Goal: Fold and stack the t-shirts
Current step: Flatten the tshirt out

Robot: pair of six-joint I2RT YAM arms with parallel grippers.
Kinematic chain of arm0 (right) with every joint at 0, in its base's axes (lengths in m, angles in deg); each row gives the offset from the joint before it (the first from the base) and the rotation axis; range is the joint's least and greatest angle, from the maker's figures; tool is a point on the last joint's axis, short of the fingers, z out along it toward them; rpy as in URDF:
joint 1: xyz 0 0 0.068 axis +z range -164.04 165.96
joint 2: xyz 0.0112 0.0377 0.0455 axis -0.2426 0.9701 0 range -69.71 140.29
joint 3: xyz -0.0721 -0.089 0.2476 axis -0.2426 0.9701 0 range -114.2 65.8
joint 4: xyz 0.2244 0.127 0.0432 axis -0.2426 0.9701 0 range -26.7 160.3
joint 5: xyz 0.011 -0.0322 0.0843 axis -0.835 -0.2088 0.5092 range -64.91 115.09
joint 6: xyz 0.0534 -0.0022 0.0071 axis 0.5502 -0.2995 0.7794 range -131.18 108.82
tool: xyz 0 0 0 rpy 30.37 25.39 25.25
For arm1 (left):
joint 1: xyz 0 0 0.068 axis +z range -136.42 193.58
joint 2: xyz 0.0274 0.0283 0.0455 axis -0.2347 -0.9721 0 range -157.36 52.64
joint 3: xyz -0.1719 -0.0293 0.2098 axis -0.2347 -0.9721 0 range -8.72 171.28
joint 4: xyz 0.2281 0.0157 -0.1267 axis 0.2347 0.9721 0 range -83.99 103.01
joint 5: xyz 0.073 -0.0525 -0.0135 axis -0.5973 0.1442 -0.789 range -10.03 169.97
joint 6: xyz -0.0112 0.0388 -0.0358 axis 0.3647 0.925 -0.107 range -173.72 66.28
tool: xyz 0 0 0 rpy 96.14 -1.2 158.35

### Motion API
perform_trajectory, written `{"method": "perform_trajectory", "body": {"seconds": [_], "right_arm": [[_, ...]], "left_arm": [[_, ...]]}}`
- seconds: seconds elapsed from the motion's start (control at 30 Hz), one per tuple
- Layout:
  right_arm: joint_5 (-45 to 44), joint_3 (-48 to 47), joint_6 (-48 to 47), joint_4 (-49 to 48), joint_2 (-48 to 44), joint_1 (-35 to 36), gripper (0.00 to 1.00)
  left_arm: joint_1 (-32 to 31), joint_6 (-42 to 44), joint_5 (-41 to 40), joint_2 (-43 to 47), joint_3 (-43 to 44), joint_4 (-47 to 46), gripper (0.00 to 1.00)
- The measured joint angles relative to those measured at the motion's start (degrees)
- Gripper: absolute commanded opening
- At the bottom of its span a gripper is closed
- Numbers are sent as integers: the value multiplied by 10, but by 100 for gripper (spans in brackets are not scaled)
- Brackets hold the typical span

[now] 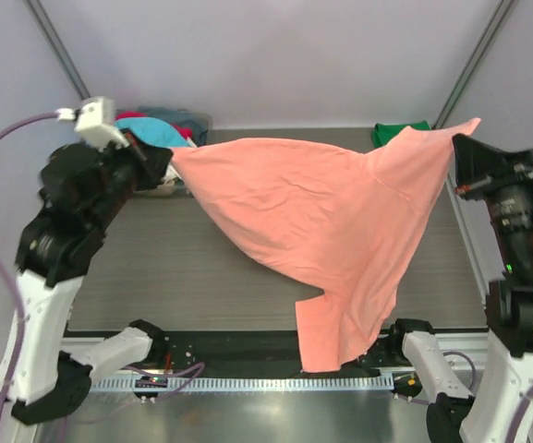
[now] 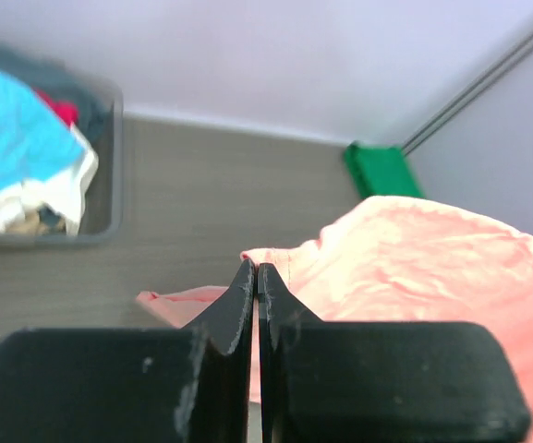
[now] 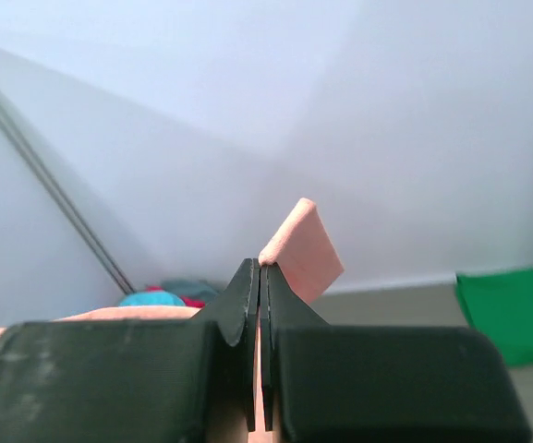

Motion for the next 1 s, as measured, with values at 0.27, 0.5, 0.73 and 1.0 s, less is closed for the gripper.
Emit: {"method": "perform_trajectory", "body": {"seconds": [0.27,0.5,0.73,1.0], "right_arm": [[-13,-116,-49,-3,-133,11,1],[-51,-207,-97,-18,-144,46,1],[-89,-229,-165,-44,-67,99,1],[-163,-106,-220,-125,144,104,1]], "left_arm": [[0,35,23,209,29,-14,0],[0,70,22,260,88,-36,0],[0,101,-11,208,123,-37,0],[3,123,-77,15,85,-65,0]]}}
